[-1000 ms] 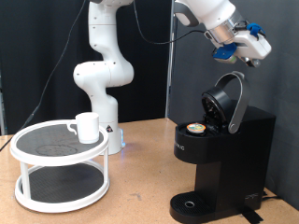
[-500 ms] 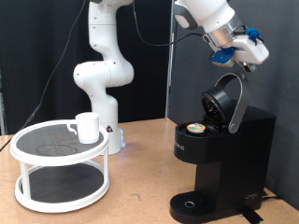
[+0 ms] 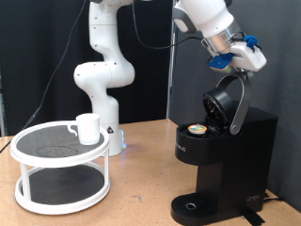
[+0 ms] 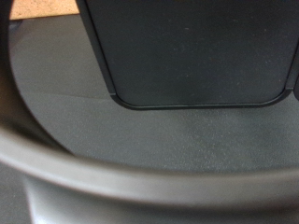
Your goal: Make a cup of coffee with the keurig machine
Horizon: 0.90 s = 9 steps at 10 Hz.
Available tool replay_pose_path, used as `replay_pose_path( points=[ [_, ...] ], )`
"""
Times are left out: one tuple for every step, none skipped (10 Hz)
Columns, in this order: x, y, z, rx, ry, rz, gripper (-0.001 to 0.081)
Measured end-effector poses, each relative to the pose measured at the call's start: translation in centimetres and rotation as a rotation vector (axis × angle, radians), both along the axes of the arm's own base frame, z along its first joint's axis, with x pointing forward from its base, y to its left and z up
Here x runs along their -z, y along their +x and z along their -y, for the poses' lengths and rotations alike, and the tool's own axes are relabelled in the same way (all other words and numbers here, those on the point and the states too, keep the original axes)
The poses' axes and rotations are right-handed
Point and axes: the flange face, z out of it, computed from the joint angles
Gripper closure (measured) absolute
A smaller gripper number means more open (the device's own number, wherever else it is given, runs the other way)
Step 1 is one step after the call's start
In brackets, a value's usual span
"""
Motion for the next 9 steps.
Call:
replay_pose_path(
  points=[
    [-0.1,0.0,0.2,0.003,0.004,0.008,0.0806],
    [-0.3,0.0,0.5,0.012,0.012,0.021,0.0806],
    [-0.5,-0.1,1.0,0.022,0.024,0.034,0.0806],
    [-0.8,-0.1,1.5,0.03,0.034,0.046,0.0806],
    [-1.1,-0.1,2.1,0.038,0.038,0.053,0.0806],
    [-1.3,0.0,2.5,0.043,0.031,0.056,0.0806],
    [-1.3,0.0,2.9,0.043,0.016,0.055,0.0806],
    [-1.2,0.1,3.3,0.046,-0.001,0.053,0.0806],
    [-1.2,0.1,3.6,0.047,-0.006,0.055,0.0806]
  ],
)
